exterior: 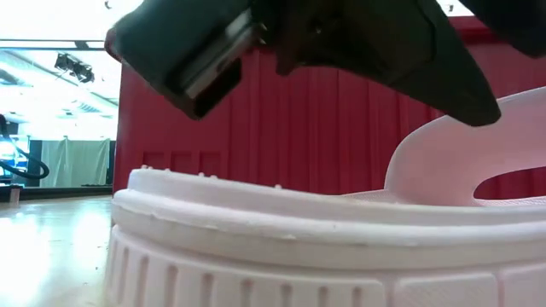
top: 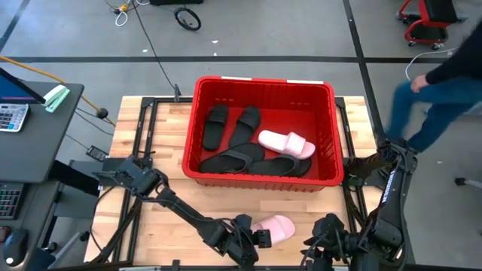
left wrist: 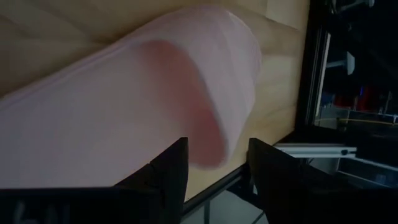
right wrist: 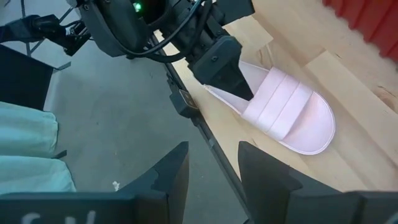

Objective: Pick and place slides into bin
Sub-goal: Put the pink slide into the red bin

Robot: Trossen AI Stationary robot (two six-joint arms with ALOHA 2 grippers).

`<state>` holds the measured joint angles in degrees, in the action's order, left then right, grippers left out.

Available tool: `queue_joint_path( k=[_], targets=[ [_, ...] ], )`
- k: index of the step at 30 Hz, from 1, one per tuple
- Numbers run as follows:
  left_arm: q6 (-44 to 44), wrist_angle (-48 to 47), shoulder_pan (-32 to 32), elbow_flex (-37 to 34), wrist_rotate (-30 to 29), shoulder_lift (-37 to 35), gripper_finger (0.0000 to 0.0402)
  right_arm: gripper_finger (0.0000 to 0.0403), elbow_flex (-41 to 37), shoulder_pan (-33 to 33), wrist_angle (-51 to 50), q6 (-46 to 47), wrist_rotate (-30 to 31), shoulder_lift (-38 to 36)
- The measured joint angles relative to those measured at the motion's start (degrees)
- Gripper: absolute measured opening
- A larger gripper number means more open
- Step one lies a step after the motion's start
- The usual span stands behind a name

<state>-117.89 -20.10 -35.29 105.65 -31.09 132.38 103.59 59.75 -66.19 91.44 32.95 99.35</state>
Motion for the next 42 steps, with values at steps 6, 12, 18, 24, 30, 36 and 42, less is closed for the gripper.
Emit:
queue_joint_path(
  k=[6,12,18,24,30,36,42],
  targets=[
    [0.1,0.1,0.3,0.0,-0.1,0.0,0.0172,0.0144,0.0,0.0,-0.1,0.3,0.0,0.0],
    [0.5,-0.3,0.8,0.0,-0.1,0.3,0.0172,0.0144,-1.3,-0.1,1.5,0.5,0.1,0.4],
    [2.6,0.3,3.3,0.1,0.5,1.6,0.0172,0.0144,-1.9,-0.4,3.8,0.3,0.6,0.3],
    [8.2,0.9,5.9,0.0,2.8,3.1,0.0170,0.0144,-1.2,-0.4,3.9,0.0,2.1,0.0],
    [19.4,4.6,6.3,1.2,3.9,3.0,0.0083,0.0144,-1.2,0.0,3.9,0.0,2.1,0.0],
    [26.6,4.3,4.7,8.1,4.0,2.1,0.0019,0.0144,-1.2,0.9,4.7,0.0,2.5,-0.9],
    [42.7,-2.9,2.7,22.8,3.6,-0.8,0.0011,0.0144,0.9,3.9,8.7,-7.5,5.9,-5.3]
  ],
)
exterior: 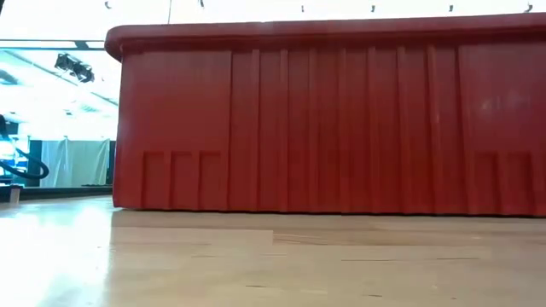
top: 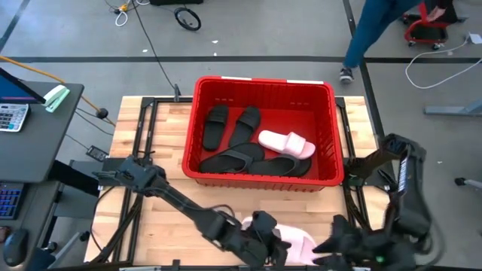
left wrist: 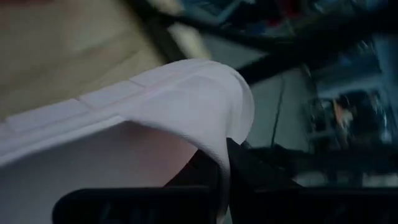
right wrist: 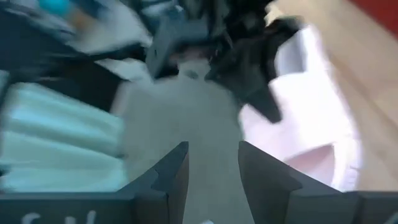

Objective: Pick and place slides into bin
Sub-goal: Put the pink slide into the red bin

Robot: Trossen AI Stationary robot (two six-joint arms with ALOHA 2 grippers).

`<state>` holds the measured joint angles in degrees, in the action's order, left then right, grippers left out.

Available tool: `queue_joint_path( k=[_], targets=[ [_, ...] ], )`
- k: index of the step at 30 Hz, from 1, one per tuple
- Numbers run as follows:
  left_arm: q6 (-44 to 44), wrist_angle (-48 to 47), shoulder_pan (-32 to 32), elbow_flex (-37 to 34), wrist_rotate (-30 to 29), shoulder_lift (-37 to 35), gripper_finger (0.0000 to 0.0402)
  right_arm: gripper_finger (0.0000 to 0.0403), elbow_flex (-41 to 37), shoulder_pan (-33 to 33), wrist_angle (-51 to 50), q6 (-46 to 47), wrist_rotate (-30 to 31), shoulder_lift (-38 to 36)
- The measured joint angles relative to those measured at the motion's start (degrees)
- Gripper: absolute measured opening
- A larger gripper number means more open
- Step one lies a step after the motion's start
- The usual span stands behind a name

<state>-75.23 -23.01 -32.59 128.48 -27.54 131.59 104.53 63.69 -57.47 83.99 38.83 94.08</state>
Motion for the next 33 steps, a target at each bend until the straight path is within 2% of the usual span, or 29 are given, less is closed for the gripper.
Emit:
queue_joint_path(
  k=[2,6,8,13,15,19,22,27,33],
  targets=[
    [6.2,-5.3,-0.1,6.6,-0.1,-1.1,0.0013,0.0144,0.0,1.3,5.4,-5.8,3.5,-2.2],
    [15.3,-5.5,2.2,1.0,-2.6,-12.0,0.0011,0.0144,0.2,3.9,15.0,-21.4,13.5,-6.5],
    [18.2,-10.5,4.3,0.0,-5.6,-16.6,0.0011,0.0144,0.2,4.8,17.0,-27.7,18.0,-8.2],
    [25.0,-14.6,12.6,-0.1,-5.6,-22.4,0.0011,0.0144,0.2,4.3,16.0,-35.5,23.7,-11.6],
    [27.3,-14.4,16.9,-0.1,-2.3,-23.2,0.0011,0.0144,0.2,3.2,15.1,-37.6,23.9,-12.9],
    [28.0,-14.0,26.1,-0.1,9.0,-23.2,0.0011,0.0144,0.2,0.6,10.5,-39.6,25.3,-15.3],
    [28.5,-14.2,32.4,-0.4,14.7,-21.7,0.0011,0.0144,0.1,-2.2,5.7,-40.1,25.4,-17.7],
    [30.8,-13.8,42.0,-0.5,23.5,-18.0,0.0011,0.0144,0.1,-7.4,-1.6,-40.9,27.3,-22.1],
    [31.4,-5.3,51.5,-0.4,33.8,-11.2,0.0011,0.0144,0.1,-14.9,-7.2,-45.0,27.3,-28.0]
  ],
)
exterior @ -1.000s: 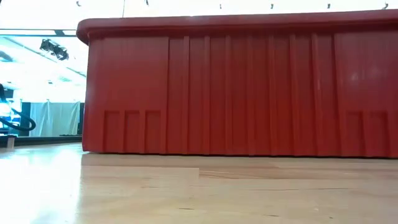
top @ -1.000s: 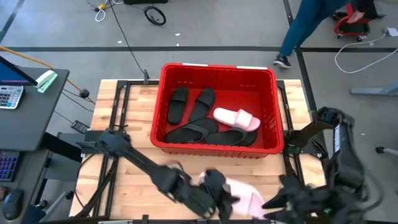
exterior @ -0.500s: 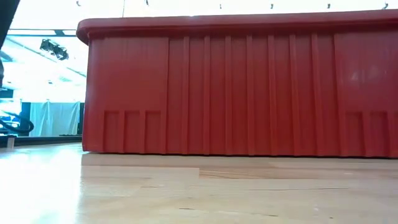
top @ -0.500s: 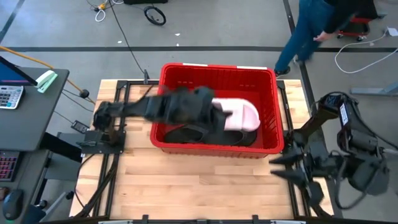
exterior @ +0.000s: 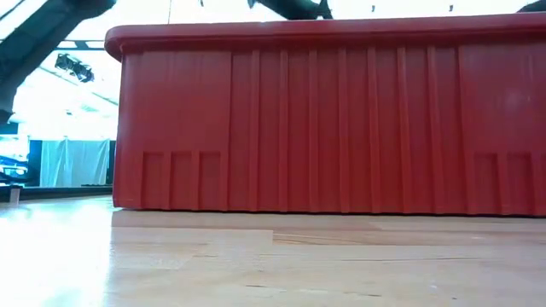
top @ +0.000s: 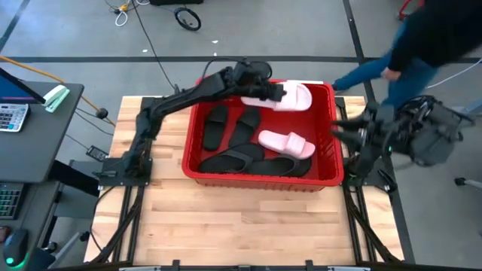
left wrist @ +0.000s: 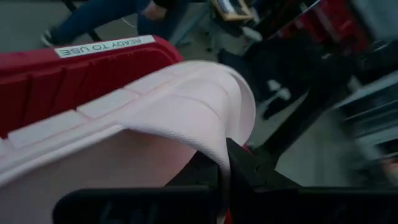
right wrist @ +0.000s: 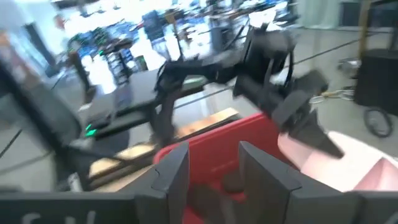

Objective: Pick and place slides into bin
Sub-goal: Put the pink slide into the red bin

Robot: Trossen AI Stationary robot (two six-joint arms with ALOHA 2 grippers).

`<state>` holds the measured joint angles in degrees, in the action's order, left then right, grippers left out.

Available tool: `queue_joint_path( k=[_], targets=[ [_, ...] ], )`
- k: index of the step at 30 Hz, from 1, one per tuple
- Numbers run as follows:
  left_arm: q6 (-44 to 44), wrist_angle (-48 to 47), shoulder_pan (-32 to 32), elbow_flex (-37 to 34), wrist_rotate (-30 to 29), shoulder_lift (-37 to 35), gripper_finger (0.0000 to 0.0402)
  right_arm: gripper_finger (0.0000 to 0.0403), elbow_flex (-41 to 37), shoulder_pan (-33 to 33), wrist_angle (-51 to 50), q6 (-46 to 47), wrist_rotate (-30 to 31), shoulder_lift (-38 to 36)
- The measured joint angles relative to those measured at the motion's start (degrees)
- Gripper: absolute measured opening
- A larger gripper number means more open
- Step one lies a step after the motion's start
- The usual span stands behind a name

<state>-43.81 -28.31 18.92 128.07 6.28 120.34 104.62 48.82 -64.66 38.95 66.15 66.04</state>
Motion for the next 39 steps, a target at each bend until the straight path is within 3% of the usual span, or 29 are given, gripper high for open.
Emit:
queue_joint_path(
  k=[7,15,27,33,39],
  targets=[
    [-8.4,14.4,5.1,0.0,11.3,10.2,0.0011,0.0144,0.0,-8.7,-0.6,-5.5,-0.1,-4.5],
    [-13.7,17.8,4.3,0.0,16.9,18.4,0.0018,0.0144,0.0,-13.7,-1.3,-8.1,-0.1,-7.1],
    [-12.6,19.3,3.1,0.0,16.3,26.1,0.0027,0.0144,0.0,-16.0,-2.1,-6.3,-0.3,-7.2],
    [-12.1,25.4,3.6,0.0,16.0,28.0,0.0017,0.0144,0.0,-16.0,-2.1,-4.9,-2.9,-6.4],
    [-5.2,25.7,4.0,0.1,13.5,27.9,0.0052,0.0144,0.0,-16.0,-2.1,-2.5,-6.3,-4.4]
  ],
)
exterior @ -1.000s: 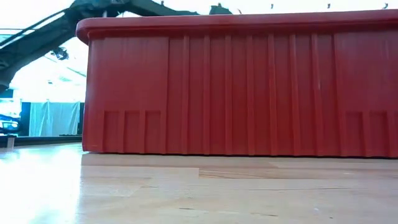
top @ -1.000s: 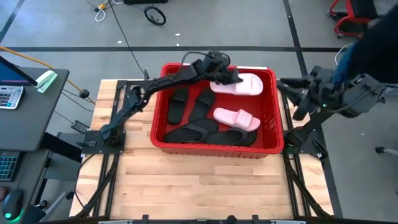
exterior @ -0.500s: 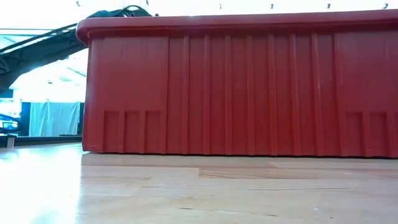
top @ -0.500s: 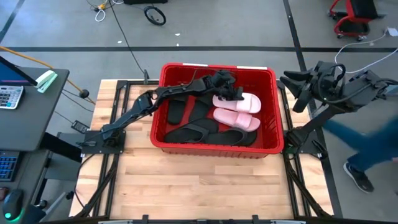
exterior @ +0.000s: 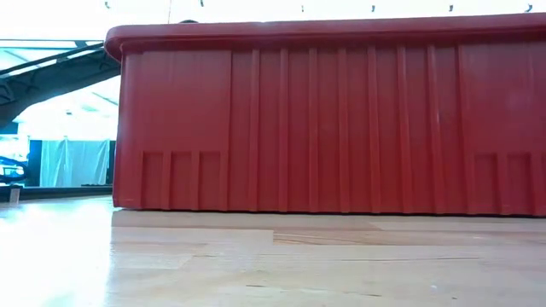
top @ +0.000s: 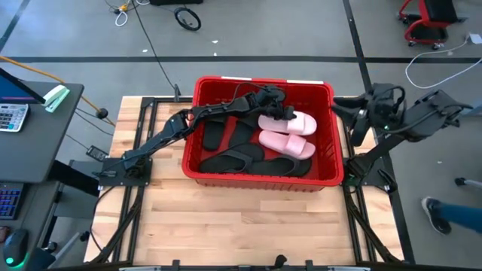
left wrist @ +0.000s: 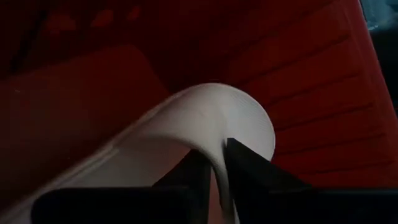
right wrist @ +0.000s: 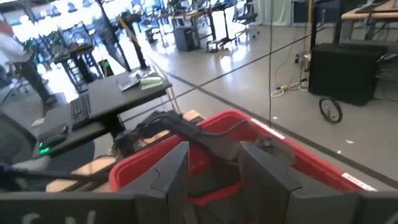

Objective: Pick and place slides into bin
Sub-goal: Put the pink slide into the red bin, then return to Home Position

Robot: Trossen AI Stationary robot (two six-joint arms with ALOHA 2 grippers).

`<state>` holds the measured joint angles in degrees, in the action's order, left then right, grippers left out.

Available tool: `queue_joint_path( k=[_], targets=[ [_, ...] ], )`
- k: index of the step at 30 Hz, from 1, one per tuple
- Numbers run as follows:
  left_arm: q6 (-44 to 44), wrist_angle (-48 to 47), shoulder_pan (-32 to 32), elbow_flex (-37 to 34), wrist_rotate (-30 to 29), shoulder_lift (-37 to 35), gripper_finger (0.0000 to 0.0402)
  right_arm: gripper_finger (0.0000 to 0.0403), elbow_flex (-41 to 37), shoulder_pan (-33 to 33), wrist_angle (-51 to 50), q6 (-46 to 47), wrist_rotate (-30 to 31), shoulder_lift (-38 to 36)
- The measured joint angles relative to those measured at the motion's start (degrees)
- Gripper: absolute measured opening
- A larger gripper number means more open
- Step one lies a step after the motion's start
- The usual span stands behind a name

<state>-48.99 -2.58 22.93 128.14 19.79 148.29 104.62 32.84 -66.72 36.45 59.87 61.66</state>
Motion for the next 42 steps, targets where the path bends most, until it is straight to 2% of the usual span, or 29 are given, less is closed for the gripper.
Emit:
queue_joint_path(
  k=[8,15,21,25,28,31,37,40,42],
  targets=[
    [2.4,-0.3,0.0,0.0,-3.7,0.0,0.0120,0.0144,0.0,0.0,0.0,4.1,-3.4,3.6],
    [2.3,-0.7,0.1,-0.1,-11.9,0.0,0.0191,0.0144,0.0,0.1,0.1,7.5,-4.1,6.4],
    [0.0,1.3,0.3,-0.1,-13.3,0.0,0.0199,0.0144,0.0,0.1,0.2,9.3,-8.3,8.2],
    [-1.4,0.3,-0.4,-0.1,-10.3,0.0,0.0187,0.0144,0.0,0.1,0.2,9.9,-9.5,8.7],
    [-4.7,3.0,-1.3,-0.1,-7.2,0.0,0.0181,0.0144,0.0,0.1,0.2,9.2,-9.9,8.5],
    [-8.1,10.9,-2.0,0.0,-4.2,-0.3,0.0179,0.0144,0.0,0.2,0.2,8.2,-10.9,7.9],
    [-12.5,24.4,-2.4,7.0,1.7,-1.7,0.0176,0.0144,0.0,3.6,0.4,4.9,-12.0,5.4],
    [-14.4,32.5,-2.2,5.1,3.6,-5.0,0.0170,0.0144,0.0,6.1,-0.1,3.0,-13.8,3.2],
    [-15.6,34.6,-1.8,5.0,7.0,-7.1,0.0164,0.0144,0.0,7.5,-0.3,1.6,-17.2,1.8]
  ],
)
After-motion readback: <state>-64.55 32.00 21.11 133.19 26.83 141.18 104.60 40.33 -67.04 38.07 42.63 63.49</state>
